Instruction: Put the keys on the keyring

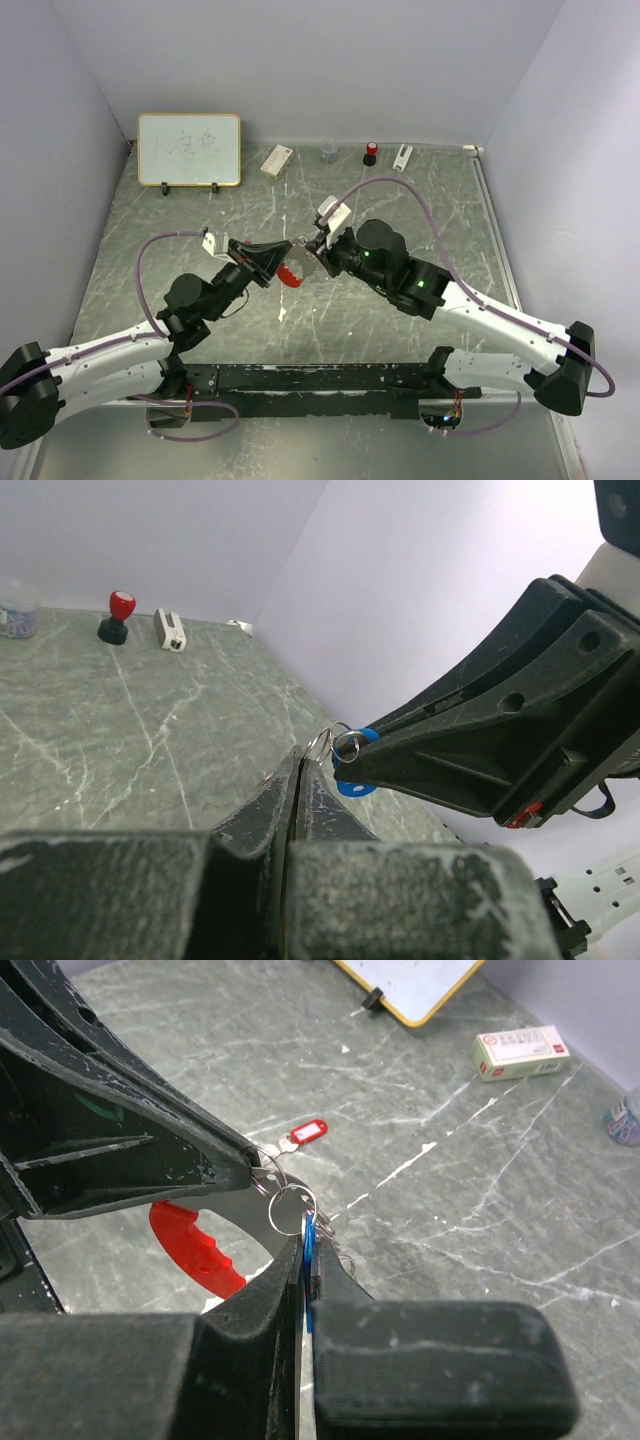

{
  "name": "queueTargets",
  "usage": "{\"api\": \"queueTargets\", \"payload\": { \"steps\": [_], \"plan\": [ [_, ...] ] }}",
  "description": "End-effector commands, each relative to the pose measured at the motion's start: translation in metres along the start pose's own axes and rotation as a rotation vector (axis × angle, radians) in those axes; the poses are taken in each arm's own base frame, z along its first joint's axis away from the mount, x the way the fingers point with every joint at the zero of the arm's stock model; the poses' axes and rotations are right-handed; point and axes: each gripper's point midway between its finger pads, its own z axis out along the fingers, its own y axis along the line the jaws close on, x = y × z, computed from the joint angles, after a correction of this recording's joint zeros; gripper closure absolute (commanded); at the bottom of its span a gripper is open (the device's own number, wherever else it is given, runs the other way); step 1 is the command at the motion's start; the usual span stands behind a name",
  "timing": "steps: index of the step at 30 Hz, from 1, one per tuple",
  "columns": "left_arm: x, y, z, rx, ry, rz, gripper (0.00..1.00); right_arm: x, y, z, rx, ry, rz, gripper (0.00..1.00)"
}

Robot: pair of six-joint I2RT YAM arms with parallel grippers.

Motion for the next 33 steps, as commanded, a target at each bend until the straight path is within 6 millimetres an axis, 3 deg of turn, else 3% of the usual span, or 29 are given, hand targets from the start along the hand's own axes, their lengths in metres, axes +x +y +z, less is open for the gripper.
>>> {"api": "queueTargets", "payload": {
  "steps": [1, 5, 7, 15, 22, 33],
  "plan": [
    [-0.025, 0.013, -0.004, -0.059, -0.117, -0.019, 0.93, 0.002, -0.012, -0.002, 0.058, 0.047, -0.002, 1.0],
    [-0.023, 0.019, -0.007, -0.081, -0.12, -0.026, 0.93, 0.005, -0.012, -0.001, 0.056, 0.064, -0.002, 1.0],
    [-0.022, 0.021, -0.007, -0.087, -0.119, -0.029, 0.93, -0.006, -0.013, -0.003, 0.061, 0.048, 0.001, 1.0],
    [-0.013, 0.03, -0.007, -0.119, -0.093, -0.039, 0.92, -0.012, -0.016, -0.006, 0.069, 0.063, -0.007, 1.0],
    [-0.003, 0.042, -0.011, -0.166, -0.071, -0.047, 0.56, -0.014, -0.018, -0.006, 0.079, 0.116, -0.013, 1.0],
    [-0.003, 0.046, -0.016, -0.186, -0.068, -0.034, 0.52, -0.011, -0.018, -0.004, 0.079, 0.153, -0.017, 1.0]
  ]
}}
